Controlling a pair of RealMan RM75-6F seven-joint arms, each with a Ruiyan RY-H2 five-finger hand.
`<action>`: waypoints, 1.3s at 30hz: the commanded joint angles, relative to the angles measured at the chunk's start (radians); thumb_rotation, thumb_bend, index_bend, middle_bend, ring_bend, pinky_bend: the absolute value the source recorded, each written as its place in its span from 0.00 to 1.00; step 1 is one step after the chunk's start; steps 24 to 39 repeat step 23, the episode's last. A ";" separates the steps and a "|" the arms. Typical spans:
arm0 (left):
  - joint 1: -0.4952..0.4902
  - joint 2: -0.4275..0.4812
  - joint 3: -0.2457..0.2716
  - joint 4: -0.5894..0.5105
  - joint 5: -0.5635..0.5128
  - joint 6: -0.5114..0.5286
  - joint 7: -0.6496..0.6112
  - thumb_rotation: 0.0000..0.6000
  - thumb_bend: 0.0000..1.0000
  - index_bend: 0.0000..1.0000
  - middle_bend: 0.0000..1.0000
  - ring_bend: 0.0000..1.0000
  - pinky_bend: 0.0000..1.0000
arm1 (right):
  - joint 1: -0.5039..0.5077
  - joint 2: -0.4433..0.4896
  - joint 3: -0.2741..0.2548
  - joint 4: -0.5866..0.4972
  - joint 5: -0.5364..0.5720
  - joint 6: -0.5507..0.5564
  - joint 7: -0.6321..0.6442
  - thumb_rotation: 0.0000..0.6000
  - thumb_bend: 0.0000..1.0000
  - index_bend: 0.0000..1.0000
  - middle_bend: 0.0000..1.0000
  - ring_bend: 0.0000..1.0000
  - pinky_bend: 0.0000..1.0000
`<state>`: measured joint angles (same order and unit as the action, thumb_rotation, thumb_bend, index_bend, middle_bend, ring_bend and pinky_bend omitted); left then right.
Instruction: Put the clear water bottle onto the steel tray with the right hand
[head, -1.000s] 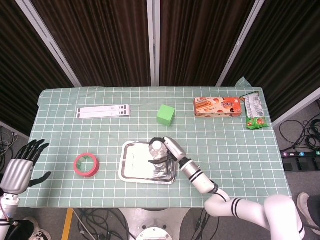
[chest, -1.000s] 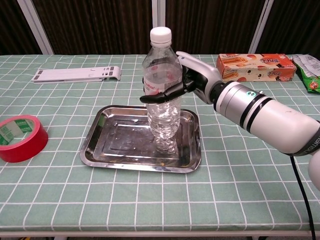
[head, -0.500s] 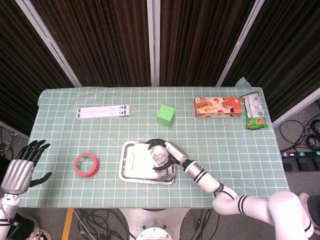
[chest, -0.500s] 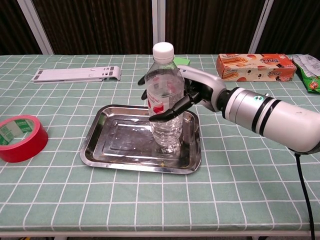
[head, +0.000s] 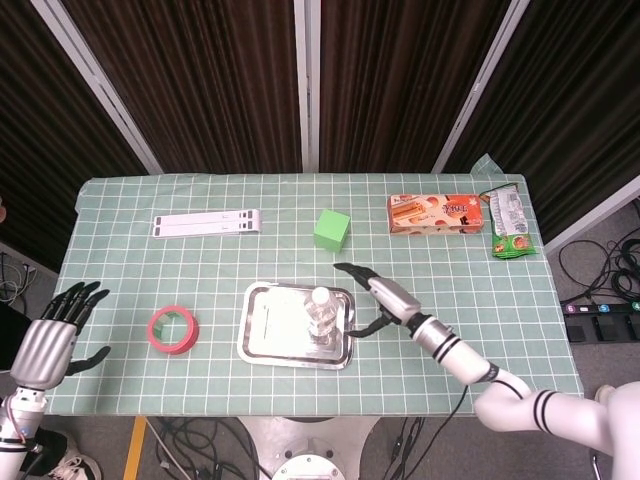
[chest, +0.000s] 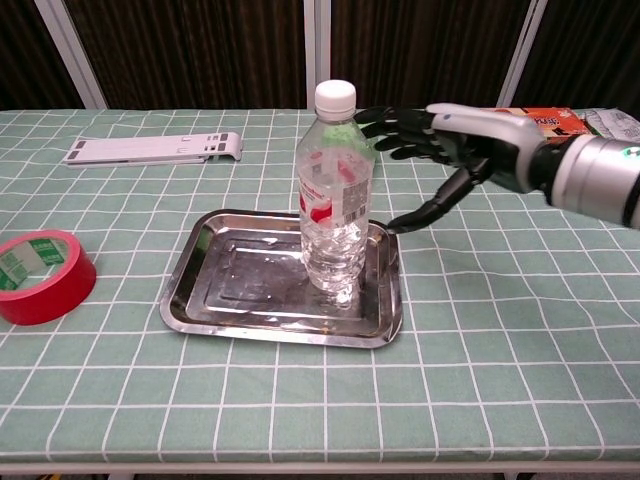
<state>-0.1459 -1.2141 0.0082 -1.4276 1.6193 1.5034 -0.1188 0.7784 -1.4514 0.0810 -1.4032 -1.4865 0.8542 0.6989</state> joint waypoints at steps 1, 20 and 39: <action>-0.001 0.003 -0.001 -0.009 -0.001 -0.002 0.008 1.00 0.21 0.18 0.19 0.10 0.17 | -0.074 0.231 -0.065 -0.150 0.052 0.010 -0.270 1.00 0.00 0.00 0.02 0.00 0.00; -0.011 0.000 -0.006 -0.008 -0.018 -0.027 0.016 1.00 0.21 0.18 0.19 0.10 0.17 | -0.469 0.295 -0.121 -0.164 0.083 0.589 -1.003 1.00 0.01 0.00 0.03 0.00 0.00; -0.009 -0.003 -0.005 -0.003 -0.019 -0.025 0.013 1.00 0.21 0.18 0.19 0.10 0.17 | -0.479 0.279 -0.117 -0.148 0.084 0.576 -0.992 1.00 0.01 0.00 0.03 0.00 0.00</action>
